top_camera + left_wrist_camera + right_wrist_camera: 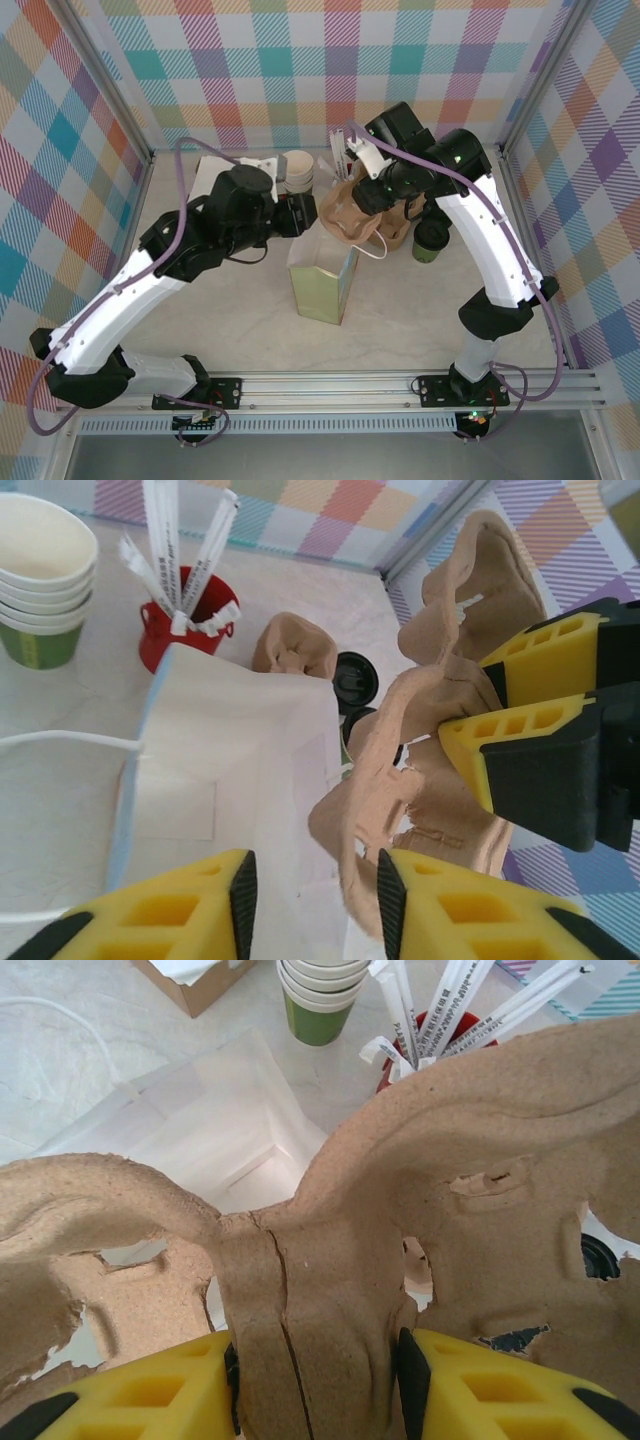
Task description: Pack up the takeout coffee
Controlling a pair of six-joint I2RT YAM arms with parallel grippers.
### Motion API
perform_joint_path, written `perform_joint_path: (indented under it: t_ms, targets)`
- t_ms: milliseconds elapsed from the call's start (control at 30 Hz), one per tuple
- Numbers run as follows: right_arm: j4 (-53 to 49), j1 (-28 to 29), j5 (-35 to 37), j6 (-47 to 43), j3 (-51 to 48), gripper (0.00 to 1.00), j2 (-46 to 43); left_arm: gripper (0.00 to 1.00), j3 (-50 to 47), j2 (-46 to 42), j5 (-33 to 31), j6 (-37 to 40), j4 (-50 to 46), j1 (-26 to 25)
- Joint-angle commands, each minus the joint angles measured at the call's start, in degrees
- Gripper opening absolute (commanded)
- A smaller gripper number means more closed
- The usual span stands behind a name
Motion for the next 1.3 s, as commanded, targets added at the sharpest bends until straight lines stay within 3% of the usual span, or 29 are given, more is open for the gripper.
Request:
perform_joint_path:
  t_ms: [0,300,367,467,600,800,1267]
  targets:
    - [2.13,0.14,-4.82,-0.62,0.60,0.44,0.64,0.45,-1.42,-4.61,-4.60,0.48,-4.02,0.60]
    - [5.97,-0.12,-15.73,0.53,0.60,0.44,1.99,0.68,-10.82,-14.26,-8.06,-4.17,-7.81,1.70]
    - [7.18,-0.74,-19.50,1.46,0.22,0.44,2.18,0.73,-13.31,-15.91,-6.30,-5.31,-7.98,3.07]
    - [10.18,-2.50,-27.29,3.31,-1.99,0.44,1.86,0.79,-17.08,-17.50,1.62,-6.77,-7.00,7.79]
    - [12.86,-4.21,-34.88,5.02,-4.62,0.45,1.60,0.81,-24.36,-20.20,14.22,-9.54,1.05,14.58]
    - [14.61,-6.35,-42.36,6.79,-9.08,0.45,1.61,0.81,-30.29,-20.55,26.29,-12.13,8.76,19.82]
    - [15.01,-6.63,-51.13,7.22,-15.60,0.45,2.39,0.80,-34.49,-16.72,32.25,-11.25,9.72,20.11]
